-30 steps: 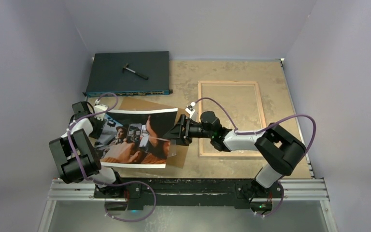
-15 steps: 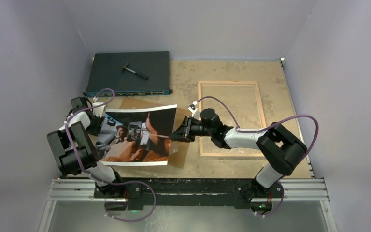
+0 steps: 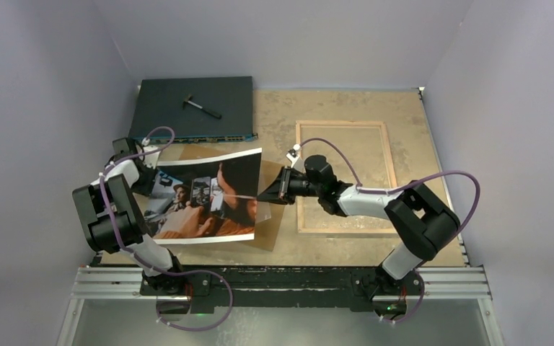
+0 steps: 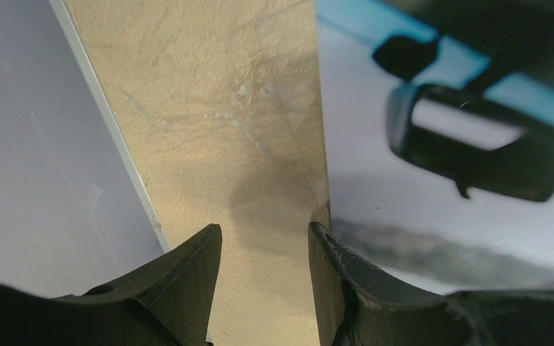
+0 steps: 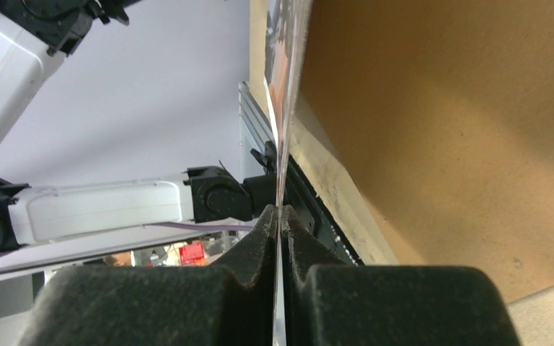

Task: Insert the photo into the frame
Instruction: Pick up the photo frame item at the center of the board.

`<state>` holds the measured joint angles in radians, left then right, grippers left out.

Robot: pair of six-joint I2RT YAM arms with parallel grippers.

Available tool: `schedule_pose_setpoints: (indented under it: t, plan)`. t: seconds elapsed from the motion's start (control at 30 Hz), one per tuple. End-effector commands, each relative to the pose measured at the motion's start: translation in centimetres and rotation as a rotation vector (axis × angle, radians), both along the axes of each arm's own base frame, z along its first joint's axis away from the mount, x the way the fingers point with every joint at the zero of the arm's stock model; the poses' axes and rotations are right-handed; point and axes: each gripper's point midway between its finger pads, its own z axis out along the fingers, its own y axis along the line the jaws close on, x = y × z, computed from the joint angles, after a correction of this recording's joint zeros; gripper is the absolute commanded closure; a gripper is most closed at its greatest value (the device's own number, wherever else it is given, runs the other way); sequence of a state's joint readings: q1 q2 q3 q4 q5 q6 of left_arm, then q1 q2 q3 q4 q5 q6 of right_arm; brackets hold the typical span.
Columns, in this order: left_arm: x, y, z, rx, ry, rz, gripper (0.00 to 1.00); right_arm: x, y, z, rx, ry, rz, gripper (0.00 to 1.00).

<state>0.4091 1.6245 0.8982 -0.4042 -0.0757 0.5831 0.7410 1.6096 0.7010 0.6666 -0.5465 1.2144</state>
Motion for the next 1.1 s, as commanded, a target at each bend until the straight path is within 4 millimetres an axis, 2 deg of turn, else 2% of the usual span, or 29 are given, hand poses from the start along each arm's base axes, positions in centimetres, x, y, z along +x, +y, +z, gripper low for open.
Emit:
schedule_pose_setpoints:
  t: [0.0, 0.3, 0.47, 0.6, 0.8, 0.93, 1.07]
  plan:
    - [0.2, -2.0, -1.6, -0.062, 0.027, 0.006, 0.53, 2.0, -0.8, 3.6, 0.042, -0.091, 0.002, 0.98]
    - [0.8, -3.7, -1.7, -0.053, 0.032, -0.020, 0.53, 4.6, -3.9, 4.9, -0.003, -0.134, -0.060, 1.00]
    - [0.9, -4.2, -1.6, -0.043, 0.033, -0.020, 0.54, 6.7, -6.9, 6.4, -0.059, -0.148, -0.141, 1.00]
    - [1.0, -4.3, -1.3, -0.033, 0.027, -0.019, 0.54, 7.9, -9.2, 8.8, -0.124, -0.202, -0.209, 1.00]
    - [1.4, -4.9, -0.8, -0.034, 0.021, -0.030, 0.54, 10.7, -12.8, 11.9, -0.263, -0.297, -0.347, 1.00]
    - [1.7, -5.3, -0.3, -0.030, 0.010, -0.033, 0.54, 11.4, -14.0, 13.6, -0.280, -0.335, -0.383, 1.00]
    - [2.0, -5.5, 0.2, -0.033, 0.000, -0.041, 0.54, 12.4, -16.3, 16.4, -0.305, -0.389, -0.464, 1.00]
